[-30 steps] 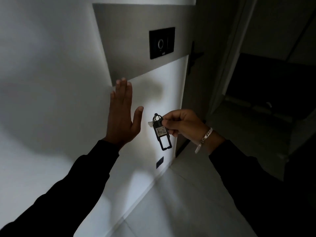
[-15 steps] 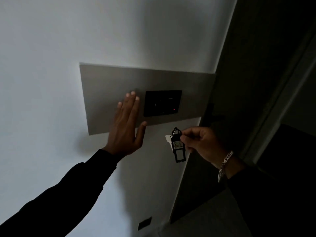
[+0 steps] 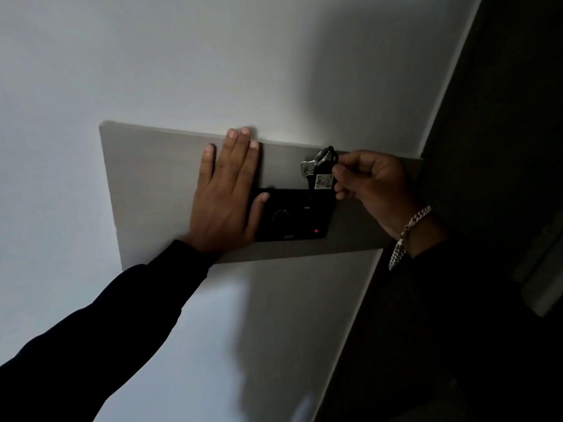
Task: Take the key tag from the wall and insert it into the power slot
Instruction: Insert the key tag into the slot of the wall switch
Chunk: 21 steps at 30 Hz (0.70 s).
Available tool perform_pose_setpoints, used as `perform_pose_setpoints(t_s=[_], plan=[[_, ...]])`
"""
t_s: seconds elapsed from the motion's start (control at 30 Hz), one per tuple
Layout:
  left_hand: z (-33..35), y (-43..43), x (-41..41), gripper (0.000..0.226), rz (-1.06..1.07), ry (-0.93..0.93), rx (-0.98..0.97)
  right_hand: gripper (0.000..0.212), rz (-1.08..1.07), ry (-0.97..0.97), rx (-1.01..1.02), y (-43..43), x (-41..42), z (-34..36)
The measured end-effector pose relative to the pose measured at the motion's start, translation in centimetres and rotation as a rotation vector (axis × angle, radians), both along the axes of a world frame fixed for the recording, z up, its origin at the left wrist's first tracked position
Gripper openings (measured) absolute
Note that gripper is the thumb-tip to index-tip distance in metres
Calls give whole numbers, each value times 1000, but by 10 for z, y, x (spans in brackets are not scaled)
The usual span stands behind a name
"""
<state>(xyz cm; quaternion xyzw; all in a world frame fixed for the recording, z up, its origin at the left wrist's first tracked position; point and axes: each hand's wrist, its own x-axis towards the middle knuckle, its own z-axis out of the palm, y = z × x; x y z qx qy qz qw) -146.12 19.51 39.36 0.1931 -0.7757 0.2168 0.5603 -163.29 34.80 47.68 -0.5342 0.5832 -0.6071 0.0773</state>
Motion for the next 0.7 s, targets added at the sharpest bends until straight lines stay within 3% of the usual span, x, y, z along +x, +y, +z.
perform_pose_setpoints(t_s=[0.23,0.43,0.6,0.7], plan=[[7,-5,0,63,153,22,-78,11,43,26,-43,-34,-16,-8],[4,-14,0,66,418,-37,-179,9,84,78,-71,-40,-30,-25],[2,-18,-4,68,461,17,-178,10,26,134,-51,-39,-38,-41],[1,-19,-2,68,482,14,-193,20,21,267,-91,-34,-42,-33]])
